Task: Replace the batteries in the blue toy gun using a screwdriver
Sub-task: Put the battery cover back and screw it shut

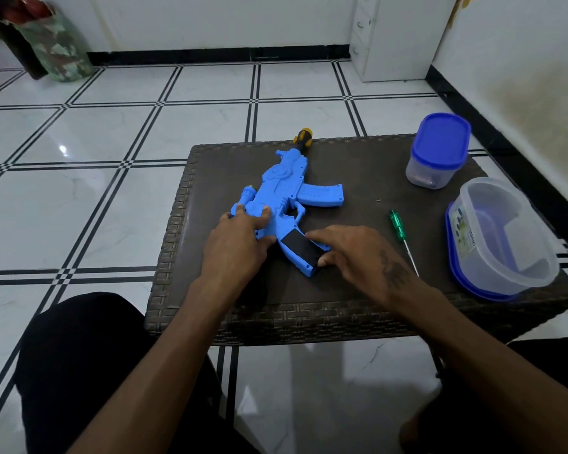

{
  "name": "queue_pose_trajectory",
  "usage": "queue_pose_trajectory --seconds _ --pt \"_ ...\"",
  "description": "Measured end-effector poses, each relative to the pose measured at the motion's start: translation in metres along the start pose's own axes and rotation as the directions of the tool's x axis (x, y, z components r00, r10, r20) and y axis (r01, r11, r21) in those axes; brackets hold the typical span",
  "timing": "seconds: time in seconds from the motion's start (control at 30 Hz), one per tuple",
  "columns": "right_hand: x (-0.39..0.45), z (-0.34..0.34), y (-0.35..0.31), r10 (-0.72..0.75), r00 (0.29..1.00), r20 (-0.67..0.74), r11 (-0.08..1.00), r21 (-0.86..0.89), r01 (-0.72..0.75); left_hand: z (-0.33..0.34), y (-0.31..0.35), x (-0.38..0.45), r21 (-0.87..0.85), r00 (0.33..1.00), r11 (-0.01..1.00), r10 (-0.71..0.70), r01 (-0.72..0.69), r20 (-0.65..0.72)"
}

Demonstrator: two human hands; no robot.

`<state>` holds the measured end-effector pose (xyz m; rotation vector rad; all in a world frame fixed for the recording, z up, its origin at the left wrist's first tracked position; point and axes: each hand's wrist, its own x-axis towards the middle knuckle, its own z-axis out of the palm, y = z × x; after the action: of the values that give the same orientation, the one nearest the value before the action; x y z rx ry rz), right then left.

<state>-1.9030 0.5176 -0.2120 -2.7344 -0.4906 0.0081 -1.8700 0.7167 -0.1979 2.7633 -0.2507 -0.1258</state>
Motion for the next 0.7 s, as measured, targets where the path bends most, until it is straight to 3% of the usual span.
queue_pose_trajectory --seconds 0.2,0.33,0.43,0.53,0.6,0.7 --pt "-0.005 0.011 0.006 -0.025 0.993 -0.119 0.995 0.09 0.036 0.001 0.002 0.0 0.026 1.0 1.0 -0.005 0.005 -0.005" --pt "-0.006 -0.001 0.01 -0.015 0.997 -0.076 0.987 0.157 0.027 0.002 0.001 -0.002 0.02 1.0 1.0 -0.002 0.003 -0.015" --pt "-0.003 -0.027 0.022 0.154 0.981 -0.12 0.965 0.233 -0.123 0.003 0.001 -0.002 0.023 0.999 1.0 0.004 -0.003 -0.033" --pt "0.015 -0.048 0.049 0.355 0.914 -0.199 0.935 0.054 -0.351 0.003 0.002 -0.002 0.015 0.999 1.0 -0.005 0.005 -0.037" --pt "0.03 -0.057 0.07 0.476 0.865 -0.158 0.874 -0.028 -0.486 0.001 0.003 -0.002 0.016 0.999 1.0 -0.006 0.006 -0.037" --pt "0.042 -0.055 0.092 0.543 0.825 -0.156 0.829 -0.056 -0.556 0.001 0.006 -0.003 0.009 0.999 1.0 -0.011 0.011 -0.034"
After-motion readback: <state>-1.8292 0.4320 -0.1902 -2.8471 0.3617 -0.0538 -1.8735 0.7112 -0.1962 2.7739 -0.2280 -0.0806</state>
